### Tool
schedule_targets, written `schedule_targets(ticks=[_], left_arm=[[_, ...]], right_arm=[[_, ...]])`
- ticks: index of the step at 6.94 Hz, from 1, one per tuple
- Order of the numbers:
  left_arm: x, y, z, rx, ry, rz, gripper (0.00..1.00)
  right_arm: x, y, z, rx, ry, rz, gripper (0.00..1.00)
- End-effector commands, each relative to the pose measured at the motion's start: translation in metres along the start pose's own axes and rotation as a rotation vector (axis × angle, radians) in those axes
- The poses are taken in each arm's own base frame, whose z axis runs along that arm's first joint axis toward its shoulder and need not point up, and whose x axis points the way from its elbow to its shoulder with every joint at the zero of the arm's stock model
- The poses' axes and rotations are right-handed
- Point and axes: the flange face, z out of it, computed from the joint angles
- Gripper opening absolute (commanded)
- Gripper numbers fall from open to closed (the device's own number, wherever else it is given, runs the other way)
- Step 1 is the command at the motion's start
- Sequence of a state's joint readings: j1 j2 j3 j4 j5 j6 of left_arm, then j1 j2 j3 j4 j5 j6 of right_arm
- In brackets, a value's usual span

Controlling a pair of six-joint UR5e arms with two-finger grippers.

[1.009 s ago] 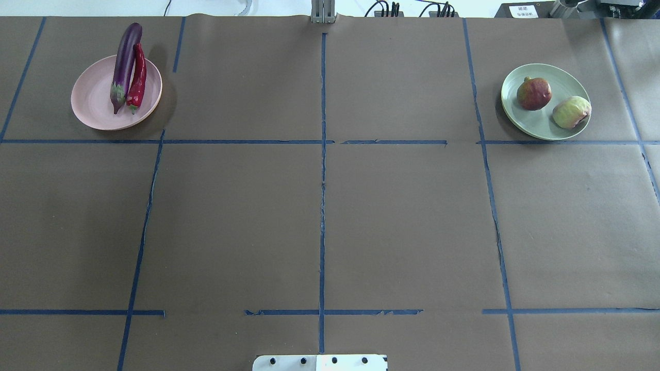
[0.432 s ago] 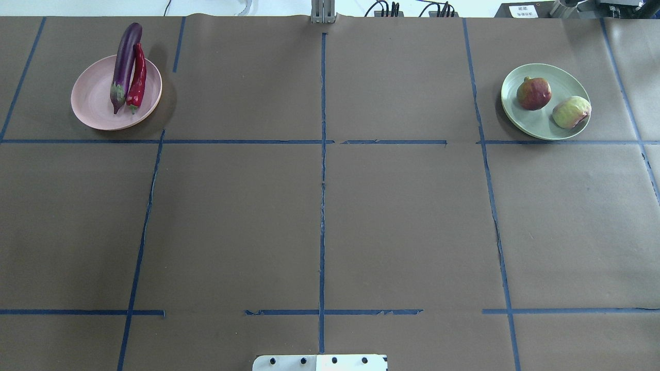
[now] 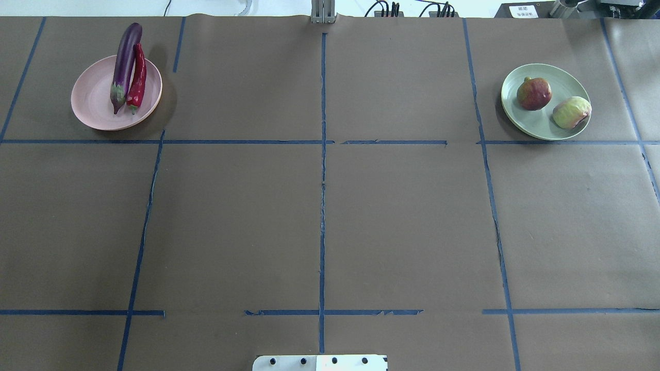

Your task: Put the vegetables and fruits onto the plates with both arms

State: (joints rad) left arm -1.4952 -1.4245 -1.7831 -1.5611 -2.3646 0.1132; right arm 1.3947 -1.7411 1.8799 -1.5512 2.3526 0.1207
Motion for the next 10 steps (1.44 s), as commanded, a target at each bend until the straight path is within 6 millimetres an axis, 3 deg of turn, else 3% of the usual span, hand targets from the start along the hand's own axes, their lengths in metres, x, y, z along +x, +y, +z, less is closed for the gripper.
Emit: schedule_targets(ticks=[1, 3, 9, 10], left_arm=[[0.003, 0.001, -0.002, 0.007, -0.001, 0.009, 1.00], [0.005, 0.001, -0.004, 0.009, 0.004, 0.010, 1.00], [0.022, -0.001, -0.015, -0.020, 0.008, -0.009, 1.00], [0.024, 0.000, -0.015, -0.025, 0.009, -0.011, 1.00]], right_arm=[[-0.008, 0.003, 0.011, -0.025, -0.007, -0.019, 1.00], [-0.017, -0.004, 0.008, -0.016, -0.011, -0.032, 1.00], [-0.009, 0.004, 0.013, -0.033, -0.019, -0.023, 1.00], [-0.004, 0.013, 0.017, -0.046, -0.017, -0.021, 1.00]])
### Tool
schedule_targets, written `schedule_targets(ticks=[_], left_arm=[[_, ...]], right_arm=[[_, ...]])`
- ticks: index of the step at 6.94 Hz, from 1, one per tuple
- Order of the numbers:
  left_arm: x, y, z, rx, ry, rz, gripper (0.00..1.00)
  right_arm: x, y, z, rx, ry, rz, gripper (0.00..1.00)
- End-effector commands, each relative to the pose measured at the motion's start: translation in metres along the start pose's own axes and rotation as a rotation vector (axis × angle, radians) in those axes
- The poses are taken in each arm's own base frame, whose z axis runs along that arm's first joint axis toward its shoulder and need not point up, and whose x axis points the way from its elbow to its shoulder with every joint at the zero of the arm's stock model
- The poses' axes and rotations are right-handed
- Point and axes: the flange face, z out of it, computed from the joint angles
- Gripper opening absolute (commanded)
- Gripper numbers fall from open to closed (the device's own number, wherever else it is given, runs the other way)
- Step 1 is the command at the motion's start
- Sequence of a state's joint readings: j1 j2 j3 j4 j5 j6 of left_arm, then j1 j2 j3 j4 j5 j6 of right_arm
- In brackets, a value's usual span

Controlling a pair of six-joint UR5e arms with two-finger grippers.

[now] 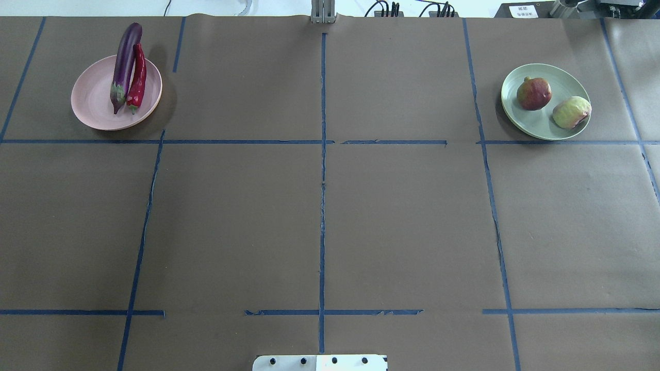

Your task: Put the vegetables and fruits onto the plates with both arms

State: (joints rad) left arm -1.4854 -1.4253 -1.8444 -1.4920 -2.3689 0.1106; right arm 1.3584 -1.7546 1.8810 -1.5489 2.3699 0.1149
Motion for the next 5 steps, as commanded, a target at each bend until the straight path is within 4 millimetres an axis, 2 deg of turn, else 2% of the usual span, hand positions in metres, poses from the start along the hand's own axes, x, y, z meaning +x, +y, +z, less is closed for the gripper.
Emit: schedule_targets(ticks=[1, 5], left_arm=[[0.003, 0.004, 0.000, -0.019, 0.003, -0.013, 1.00], [0.013, 0.000, 0.010, -0.040, 0.007, 0.013, 1.00]], right_arm=[[0.007, 0.008, 0.007, -0.018, 0.002, -0.016, 1.00], [0.005, 0.006, 0.005, -0.011, -0.001, -0.022, 1.00]])
